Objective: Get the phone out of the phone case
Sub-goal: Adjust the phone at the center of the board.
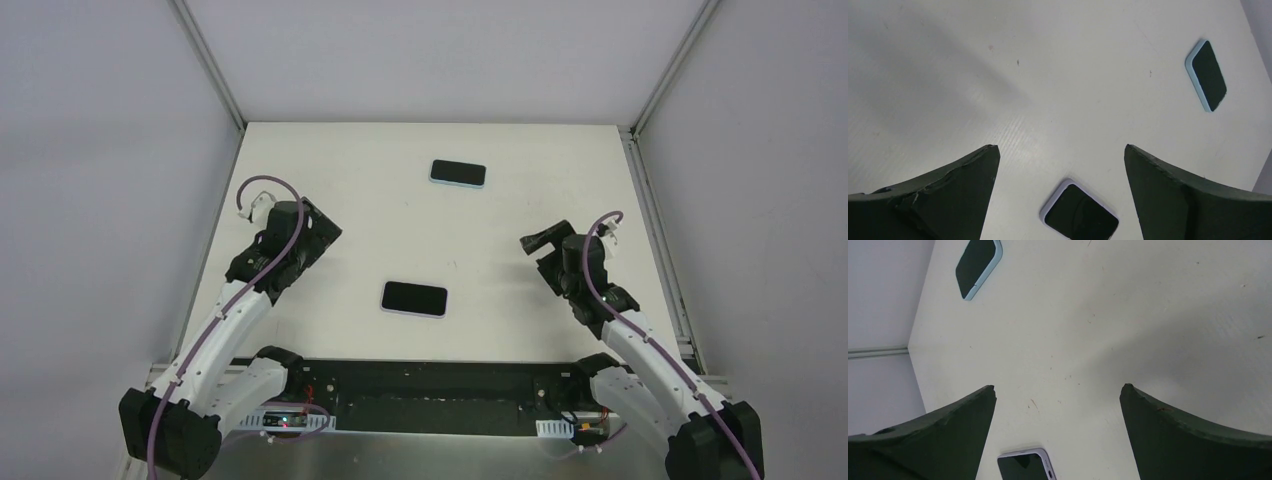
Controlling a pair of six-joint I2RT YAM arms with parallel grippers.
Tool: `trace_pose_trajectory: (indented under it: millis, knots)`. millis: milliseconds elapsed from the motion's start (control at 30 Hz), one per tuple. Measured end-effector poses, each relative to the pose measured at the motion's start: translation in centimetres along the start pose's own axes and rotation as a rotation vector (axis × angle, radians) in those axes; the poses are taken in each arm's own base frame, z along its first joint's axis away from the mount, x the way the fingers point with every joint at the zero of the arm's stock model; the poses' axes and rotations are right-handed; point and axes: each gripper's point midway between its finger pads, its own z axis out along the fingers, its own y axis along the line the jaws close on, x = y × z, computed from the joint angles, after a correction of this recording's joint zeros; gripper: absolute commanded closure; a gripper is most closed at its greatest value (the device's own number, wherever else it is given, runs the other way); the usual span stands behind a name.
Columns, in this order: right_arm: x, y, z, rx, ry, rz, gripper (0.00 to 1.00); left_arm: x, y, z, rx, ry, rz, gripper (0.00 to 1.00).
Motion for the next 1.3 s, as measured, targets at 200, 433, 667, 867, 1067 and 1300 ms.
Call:
trace_pose_trajectory:
  millis: [200,433,667,867,1067,1300]
  knots:
    - [0.0,0.7,-0.6,-0.019,0.022,-0.024,0.01,1.5,0.8,0.1,-0.035,0.062,0.015,0.00]
    - [0.5,0.7,-0.8,-0.025,0.061,-0.085,0.01,3.4,-1.1,-1.0,-0.027,0.177,0.153,0.00]
    - [2.8,2.8,-1.1,-0.064,0.138,-0.226,0.01,3.9,-0.9,-1.7,0.027,0.194,0.200,0.00]
    - [4.9,4.4,0.0,-0.054,0.197,-0.314,0.01,7.2,-0.8,-3.3,0.140,0.221,0.336,0.00]
    - [7.0,3.2,2.9,0.030,0.265,-0.325,0.06,9.1,-2.2,-3.4,0.257,0.201,0.374,0.05]
    - [8.6,3.8,5.5,0.046,0.312,-0.322,0.22,13.6,1.4,0.0,0.271,0.232,0.326,0.13]
